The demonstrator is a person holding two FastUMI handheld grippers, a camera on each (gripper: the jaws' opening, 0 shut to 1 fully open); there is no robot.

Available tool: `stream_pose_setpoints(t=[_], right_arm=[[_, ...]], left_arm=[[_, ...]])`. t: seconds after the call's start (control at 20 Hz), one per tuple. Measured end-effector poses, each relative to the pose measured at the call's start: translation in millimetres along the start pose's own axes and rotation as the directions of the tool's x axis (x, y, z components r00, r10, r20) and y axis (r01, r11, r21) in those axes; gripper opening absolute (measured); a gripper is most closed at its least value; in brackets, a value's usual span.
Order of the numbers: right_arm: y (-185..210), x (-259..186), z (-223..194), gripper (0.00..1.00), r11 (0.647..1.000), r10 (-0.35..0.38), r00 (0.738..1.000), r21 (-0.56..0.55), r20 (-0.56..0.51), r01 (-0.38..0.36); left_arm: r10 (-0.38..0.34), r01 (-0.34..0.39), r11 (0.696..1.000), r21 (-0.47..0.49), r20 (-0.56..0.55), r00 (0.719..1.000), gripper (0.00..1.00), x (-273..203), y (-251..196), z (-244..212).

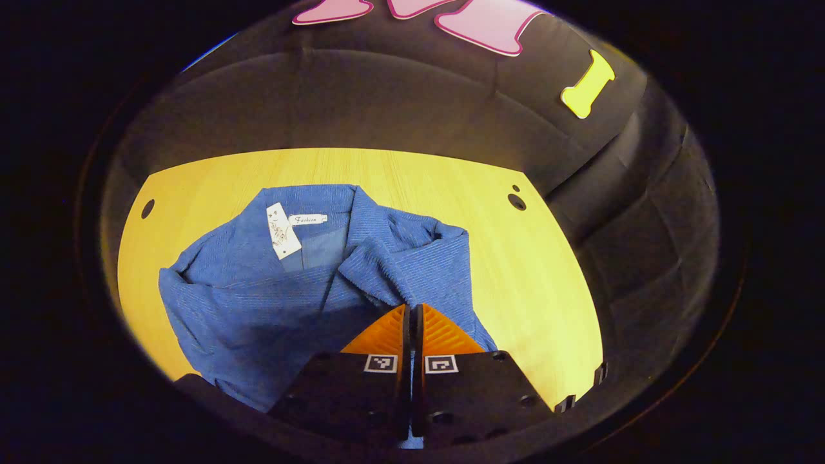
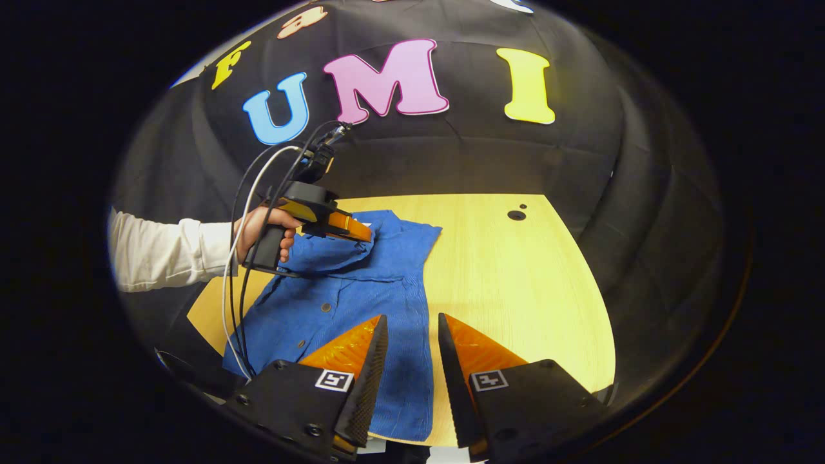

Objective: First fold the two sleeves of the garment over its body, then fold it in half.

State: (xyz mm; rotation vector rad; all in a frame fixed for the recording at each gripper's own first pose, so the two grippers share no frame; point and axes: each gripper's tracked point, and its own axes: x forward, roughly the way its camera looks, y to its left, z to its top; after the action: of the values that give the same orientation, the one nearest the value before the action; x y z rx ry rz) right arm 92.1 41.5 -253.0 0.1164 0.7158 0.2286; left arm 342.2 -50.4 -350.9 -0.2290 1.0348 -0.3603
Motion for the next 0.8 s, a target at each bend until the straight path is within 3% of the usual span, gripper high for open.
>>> stream_pose_setpoints(t=[0.15, 0.25, 0.3, 0.4, 0.45, 0.5, 0.6, 0.8], right_arm=[[4.5, -1.7, -4.9, 0.52, 1.000, 0.003, 1.000, 0.016, -0.020, -0.003], [4.4, -1.3, -10.2, 0.52, 1.000, -0.004, 0.999, 0.010, -0.032, 0.004], [6.1, -0.6, -11.1, 0.52, 1.000, -0.002, 0.999, 0.013, -0.034, 0.003], [10.6, -0.4, -12.2, 0.52, 1.000, 0.001, 0.999, 0.028, -0.036, 0.000], [12.1, -0.3, -13.3, 0.53, 0.999, 0.001, 0.999, 0.039, -0.037, 0.000], [13.4, -1.9, -14.5, 0.52, 0.999, -0.002, 0.999, 0.050, -0.035, 0.004], [12.4, -4.5, -21.4, 0.53, 0.997, -0.020, 0.999, 0.074, -0.042, 0.023], [9.1, -11.5, -31.5, 0.52, 0.991, -0.075, 0.996, 0.103, -0.047, 0.079]], left_arm=[[-0.035, 0.035, 0.999, 0.007, -0.027, 0.999, 0.01, 13.9, -13.5, -4.7], [-0.112, 0.112, 0.994, -0.001, -0.052, 0.992, 0.07, 21.2, -39.9, -10.6], [-0.139, 0.139, 0.990, 0.010, -0.052, 0.989, 0.00, 22.6, -51.2, -13.2], [-0.205, 0.207, 0.976, 0.068, -0.035, 0.978, 0.25, 8.6, -73.4, -11.7], [-0.225, 0.225, 0.970, 0.095, -0.017, 0.974, 0.29, -1.1, -83.7, -10.3], [-0.243, 0.242, 0.963, 0.118, -0.009, 0.970, 0.46, -13.3, -92.4, -11.2], [-0.231, 0.223, 0.961, 0.162, 0.029, 0.973, 0.67, -45.8, -89.5, -11.8], [-0.125, 0.109, 0.975, 0.194, 0.068, 0.990, 0.69, -109.5, -40.5, -55.8]])
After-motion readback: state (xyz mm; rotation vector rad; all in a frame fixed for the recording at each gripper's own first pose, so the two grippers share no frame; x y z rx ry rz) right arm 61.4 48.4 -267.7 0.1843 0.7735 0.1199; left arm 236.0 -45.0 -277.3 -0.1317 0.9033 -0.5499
